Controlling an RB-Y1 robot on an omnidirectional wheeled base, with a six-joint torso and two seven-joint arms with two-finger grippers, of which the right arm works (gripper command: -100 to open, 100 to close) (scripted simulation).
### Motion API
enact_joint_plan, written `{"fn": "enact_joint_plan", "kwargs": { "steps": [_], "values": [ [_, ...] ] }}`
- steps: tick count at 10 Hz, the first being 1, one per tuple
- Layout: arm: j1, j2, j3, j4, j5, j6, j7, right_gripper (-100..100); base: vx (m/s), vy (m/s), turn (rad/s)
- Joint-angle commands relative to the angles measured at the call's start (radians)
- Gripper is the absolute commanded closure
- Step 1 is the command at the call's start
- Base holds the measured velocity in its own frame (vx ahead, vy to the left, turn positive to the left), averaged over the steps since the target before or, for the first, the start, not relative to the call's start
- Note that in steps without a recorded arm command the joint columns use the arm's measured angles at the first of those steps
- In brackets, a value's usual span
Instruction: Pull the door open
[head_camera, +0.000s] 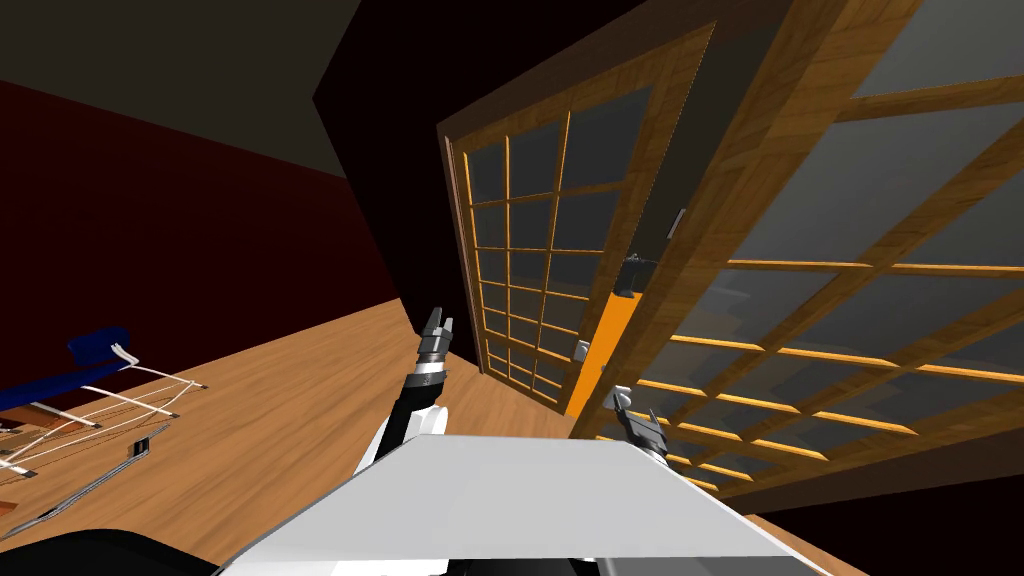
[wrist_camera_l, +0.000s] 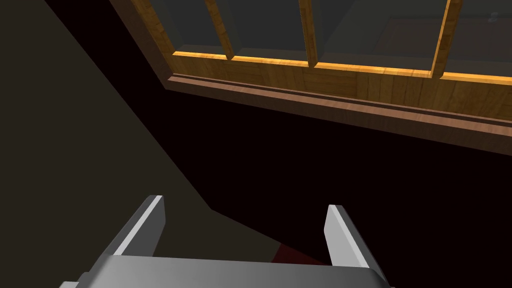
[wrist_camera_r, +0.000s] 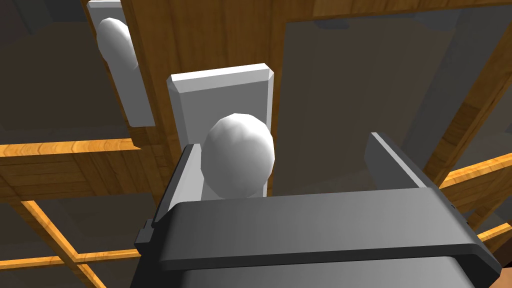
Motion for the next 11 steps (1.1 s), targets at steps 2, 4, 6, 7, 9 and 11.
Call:
{"fn": "enact_joint_plan", "kwargs": {
  "steps": [2, 4, 6, 7, 9, 11],
  "values": [
    [0.013, -0.016, -0.01, 0.056, -0.007, -0.001, -0.015, 100, -0.006, 0.005, 0.005],
    [0.013, -0.016, -0.01, 0.056, -0.007, -0.001, -0.015, 100, 0.009, -0.009, 0.009],
    [0.013, -0.016, -0.01, 0.056, -0.007, -0.001, -0.015, 100, 0.008, 0.002, -0.018],
    [0.013, -0.016, -0.01, 0.056, -0.007, -0.001, -0.015, 100, -0.01, 0.001, 0.015],
    [0.002, -0.029, 0.049, 0.019, 0.03, -0.049, -0.056, 100, -0.158, -0.011, 0.24],
    [0.007, -0.056, 0.084, 0.005, 0.048, -0.066, -0.087, 100, -0.209, -0.07, 0.167]
  ]
}}
